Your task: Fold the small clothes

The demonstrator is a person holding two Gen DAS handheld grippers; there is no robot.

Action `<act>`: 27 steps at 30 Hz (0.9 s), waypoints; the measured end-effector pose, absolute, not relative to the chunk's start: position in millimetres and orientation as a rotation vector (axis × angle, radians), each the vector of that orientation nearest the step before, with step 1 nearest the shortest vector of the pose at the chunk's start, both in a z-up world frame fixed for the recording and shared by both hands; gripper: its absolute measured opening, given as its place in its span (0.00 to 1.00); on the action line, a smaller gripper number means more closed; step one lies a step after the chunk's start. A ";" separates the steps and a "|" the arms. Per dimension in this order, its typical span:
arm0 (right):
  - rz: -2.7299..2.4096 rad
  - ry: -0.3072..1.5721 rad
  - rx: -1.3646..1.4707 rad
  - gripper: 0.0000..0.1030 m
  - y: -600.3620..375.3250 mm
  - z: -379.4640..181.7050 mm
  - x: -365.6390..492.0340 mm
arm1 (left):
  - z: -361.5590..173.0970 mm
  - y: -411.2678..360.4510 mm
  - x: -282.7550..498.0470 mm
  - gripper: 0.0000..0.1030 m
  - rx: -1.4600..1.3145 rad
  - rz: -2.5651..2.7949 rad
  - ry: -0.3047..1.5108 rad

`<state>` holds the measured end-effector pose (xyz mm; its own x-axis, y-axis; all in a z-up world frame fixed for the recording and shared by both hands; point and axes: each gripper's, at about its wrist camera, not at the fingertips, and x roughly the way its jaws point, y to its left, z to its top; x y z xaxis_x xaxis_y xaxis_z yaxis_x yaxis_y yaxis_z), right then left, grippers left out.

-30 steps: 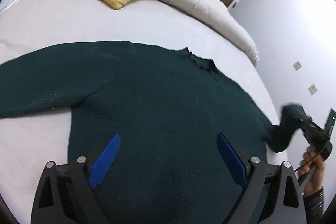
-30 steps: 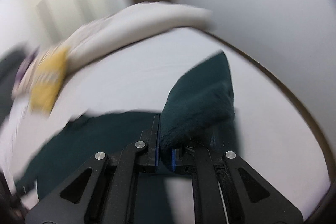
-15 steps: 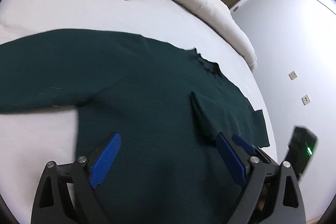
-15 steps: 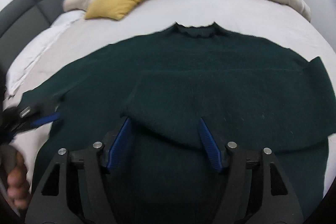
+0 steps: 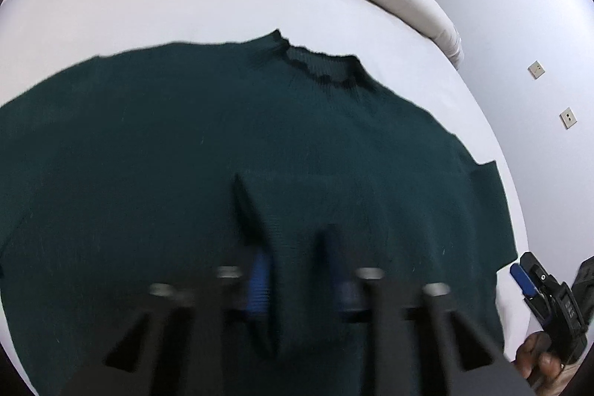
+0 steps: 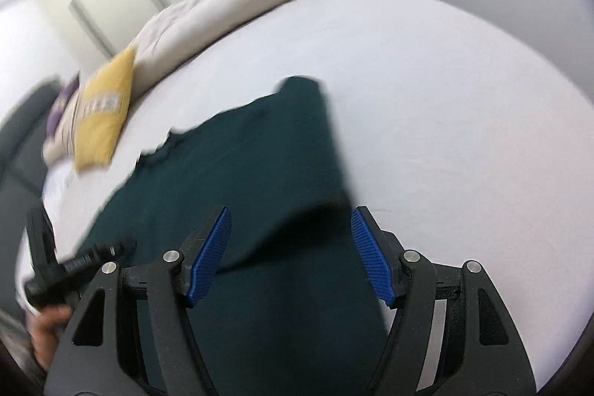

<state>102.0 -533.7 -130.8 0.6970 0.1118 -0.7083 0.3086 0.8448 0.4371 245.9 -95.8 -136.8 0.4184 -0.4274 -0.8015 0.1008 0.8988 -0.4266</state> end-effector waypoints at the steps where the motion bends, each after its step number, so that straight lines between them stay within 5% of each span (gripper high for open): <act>1: -0.111 0.803 0.619 0.63 -548.1 -134.3 94.9 | -133.3 -93.8 244.4 0.13 -0.340 -0.346 1.081; 8: -0.029 0.801 0.923 0.64 -572.8 -167.4 116.8 | -94.9 -53.9 243.9 0.08 -0.370 -0.319 0.887; 16: -0.144 0.874 0.745 0.63 -586.0 -157.6 143.0 | -156.3 -37.1 264.6 0.11 -0.375 -0.267 0.996; 19: -0.131 0.936 0.625 0.54 -575.6 -164.1 168.1 | -153.8 -43.2 263.8 0.11 -0.360 -0.271 0.993; 24: -0.076 1.000 0.478 0.11 -556.5 -171.4 191.5 | -152.4 -39.2 264.5 0.09 -0.382 -0.278 0.990; 27: -0.091 0.966 0.464 0.06 -558.2 -162.8 188.1 | -140.7 -36.0 264.0 0.08 -0.365 -0.279 0.962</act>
<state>188.1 -558.2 -162.8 0.5730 0.1287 -0.8094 0.2776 0.8988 0.3394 264.0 -36.0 -140.7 0.5444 -0.3888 -0.7433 0.0701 0.9041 -0.4216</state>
